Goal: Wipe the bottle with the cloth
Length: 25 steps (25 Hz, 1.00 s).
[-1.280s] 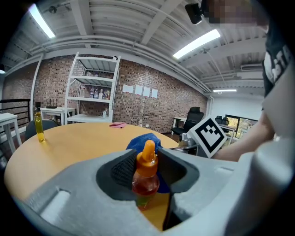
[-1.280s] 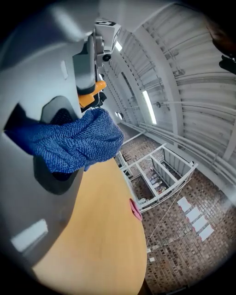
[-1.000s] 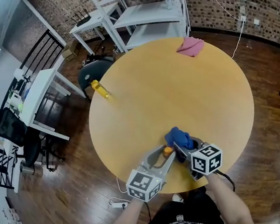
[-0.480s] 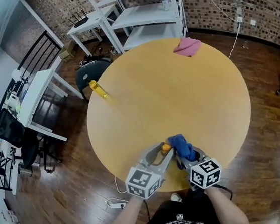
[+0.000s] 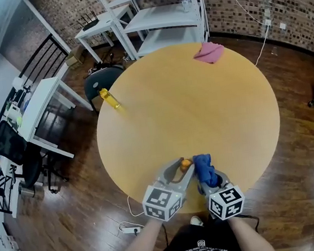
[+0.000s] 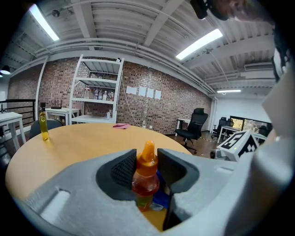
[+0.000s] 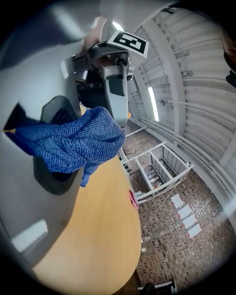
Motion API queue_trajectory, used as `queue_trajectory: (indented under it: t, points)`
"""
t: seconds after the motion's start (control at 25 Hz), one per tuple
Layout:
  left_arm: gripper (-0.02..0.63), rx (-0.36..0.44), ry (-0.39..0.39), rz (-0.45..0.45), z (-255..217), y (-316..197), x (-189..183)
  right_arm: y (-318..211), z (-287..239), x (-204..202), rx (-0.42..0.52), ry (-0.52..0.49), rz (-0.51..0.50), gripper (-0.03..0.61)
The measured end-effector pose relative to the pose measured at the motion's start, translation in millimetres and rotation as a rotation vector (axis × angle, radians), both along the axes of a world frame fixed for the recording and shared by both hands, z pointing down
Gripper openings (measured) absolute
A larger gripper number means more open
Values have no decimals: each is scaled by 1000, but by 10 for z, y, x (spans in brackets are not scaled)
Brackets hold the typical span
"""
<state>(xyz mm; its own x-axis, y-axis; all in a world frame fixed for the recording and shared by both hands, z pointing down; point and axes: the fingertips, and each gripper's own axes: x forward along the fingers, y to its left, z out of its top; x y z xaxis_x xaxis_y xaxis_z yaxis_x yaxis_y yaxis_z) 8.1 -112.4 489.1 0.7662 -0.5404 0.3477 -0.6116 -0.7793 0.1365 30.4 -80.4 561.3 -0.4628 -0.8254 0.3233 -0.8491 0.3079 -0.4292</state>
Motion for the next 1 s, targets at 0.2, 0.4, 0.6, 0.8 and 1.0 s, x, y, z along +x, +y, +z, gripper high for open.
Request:
queue_trajectory:
  t: [0.2,0.4,0.6,0.8,1.0]
  points:
    - [144,1,3,-14,19,-12,-29,82,9,-81,2,21,-10,110]
    - [144,1,5,-21,0,-2,-17,186,-10,-151,6,37,-29,110]
    - [144,2,7,-26,-3,-54,5,225,-24,-227,3,30,-49,110]
    - [144,3,12,-26,-3,-54,10,305,2,-339,2,42,-84,110]
    - [144,1,19,-16,11,-22,-8,382,-40,-371,9,46,-89,110]
